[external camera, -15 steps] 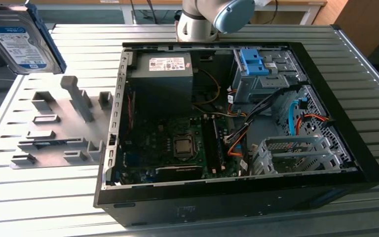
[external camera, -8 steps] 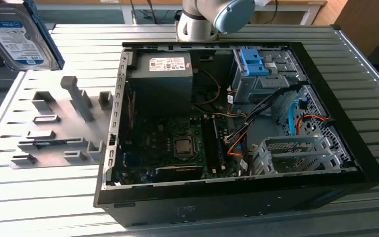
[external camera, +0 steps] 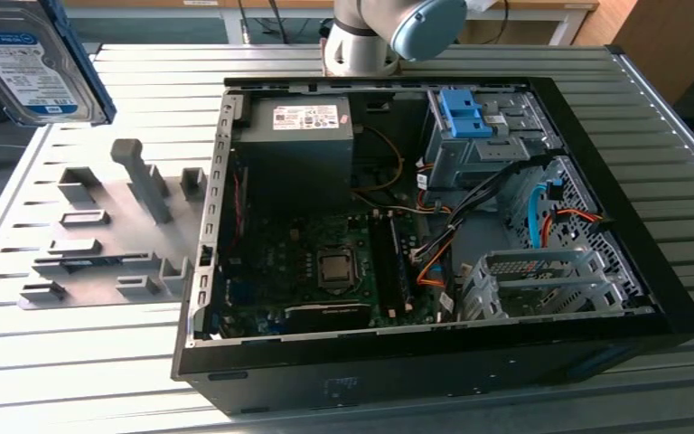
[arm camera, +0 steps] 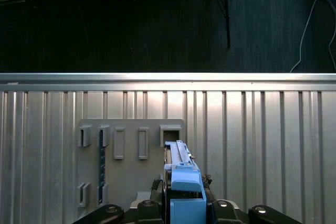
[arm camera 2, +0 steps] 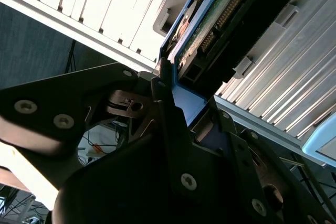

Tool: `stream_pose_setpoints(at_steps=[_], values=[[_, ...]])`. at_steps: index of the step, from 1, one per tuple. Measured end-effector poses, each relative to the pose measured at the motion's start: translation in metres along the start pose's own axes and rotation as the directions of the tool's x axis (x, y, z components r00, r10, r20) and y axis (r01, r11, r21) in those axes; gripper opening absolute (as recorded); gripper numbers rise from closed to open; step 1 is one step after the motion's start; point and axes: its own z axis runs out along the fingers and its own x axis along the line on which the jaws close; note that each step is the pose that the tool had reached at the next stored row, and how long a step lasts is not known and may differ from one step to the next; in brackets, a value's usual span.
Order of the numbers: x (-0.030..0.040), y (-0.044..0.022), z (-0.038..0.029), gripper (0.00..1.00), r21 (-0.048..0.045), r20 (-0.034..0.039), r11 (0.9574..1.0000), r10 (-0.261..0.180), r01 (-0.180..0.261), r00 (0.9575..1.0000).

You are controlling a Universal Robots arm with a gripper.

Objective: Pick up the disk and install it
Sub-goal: 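Pick up the disk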

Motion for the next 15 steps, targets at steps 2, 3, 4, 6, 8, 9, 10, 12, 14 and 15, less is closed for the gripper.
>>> stream_pose_setpoints(at_steps=[2, 3, 4, 6, 8, 9, 10, 12, 14, 15], values=[[0.0, 0.0, -0.0006, 0.37, -0.0003, -0.0002, 1.0, 0.0, 0.0, 1.0], [0.0, 0.0, -0.001, 0.37, -0.0002, -0.0001, 1.0, 0.0, 0.0, 1.0], [0.0, 0.0, -0.0014, 0.37, 0.0, 0.0, 1.0, 0.0, 0.0, 1.0], [-0.0001, 0.0001, -0.0027, 0.37, -0.0001, -0.0001, 1.0, 0.0, 0.0, 1.0], [-0.0001, 0.0001, -0.0037, 0.37, 0.0001, 0.0, 1.0, 0.0, 0.0, 1.0], [-0.0001, 0.0001, -0.0042, 0.37, 0.0001, 0.0, 1.0, 0.0, 0.0, 1.0], [-0.0001, 0.0001, -0.0046, 0.37, 0.0001, 0.0, 1.0, 0.0, 0.0, 1.0], [-0.0002, 0.0001, -0.0055, 0.37, 0.0001, 0.0, 1.0, 0.0, 0.0, 1.0], [-0.0002, 0.0002, -0.0065, 0.37, 0.0001, 0.0, 1.0, 0.0, 0.0, 1.0], [-0.0002, 0.0002, -0.007, 0.37, 0.0001, 0.0, 1.0, 0.0, 0.0, 1.0]])
